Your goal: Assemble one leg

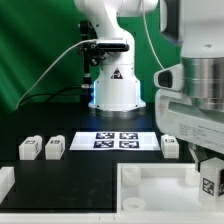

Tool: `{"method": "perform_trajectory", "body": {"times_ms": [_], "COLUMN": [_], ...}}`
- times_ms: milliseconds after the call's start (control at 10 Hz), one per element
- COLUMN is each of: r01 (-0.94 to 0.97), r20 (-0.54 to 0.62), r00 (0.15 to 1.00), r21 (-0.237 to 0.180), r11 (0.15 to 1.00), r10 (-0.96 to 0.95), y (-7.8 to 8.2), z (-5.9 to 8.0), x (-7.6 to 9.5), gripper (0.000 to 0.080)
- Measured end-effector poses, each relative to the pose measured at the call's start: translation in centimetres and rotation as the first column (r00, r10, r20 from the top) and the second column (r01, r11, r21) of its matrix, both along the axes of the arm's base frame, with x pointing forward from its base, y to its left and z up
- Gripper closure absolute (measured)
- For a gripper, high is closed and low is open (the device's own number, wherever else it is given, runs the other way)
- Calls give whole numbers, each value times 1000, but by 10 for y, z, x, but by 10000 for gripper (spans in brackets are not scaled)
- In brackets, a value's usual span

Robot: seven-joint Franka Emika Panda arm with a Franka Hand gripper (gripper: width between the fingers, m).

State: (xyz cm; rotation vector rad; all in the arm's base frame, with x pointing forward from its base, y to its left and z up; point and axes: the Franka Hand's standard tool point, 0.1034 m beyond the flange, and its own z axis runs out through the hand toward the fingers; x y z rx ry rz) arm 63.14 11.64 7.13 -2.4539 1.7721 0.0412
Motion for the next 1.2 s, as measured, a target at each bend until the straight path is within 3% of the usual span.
{"method": "perform_trajectory", "body": {"times_ms": [300,500,700,800,900,1000,1100,1200], "r01": [435,607,611,609,590,528,455,336], "r20": [-60,-102,-102,-103,-98,-86,-79,-55], "r00": [901,795,792,793,807,849,890,942], "r21": [116,114,115,114,114,117,119,119], "r11": [893,787,783,785,799,841,883,934], "r10": [-430,-598,-602,-600,-582,-521,-448,-332], "y": [-1,3,4,4,4,6,11,11], "z": [-1,0,0,-1,-1,-2,-4,-4], "x": [0,0,0,-1,-1,-3,-6,-7], "gripper": [505,505,505,408,408,259,183,160]}}
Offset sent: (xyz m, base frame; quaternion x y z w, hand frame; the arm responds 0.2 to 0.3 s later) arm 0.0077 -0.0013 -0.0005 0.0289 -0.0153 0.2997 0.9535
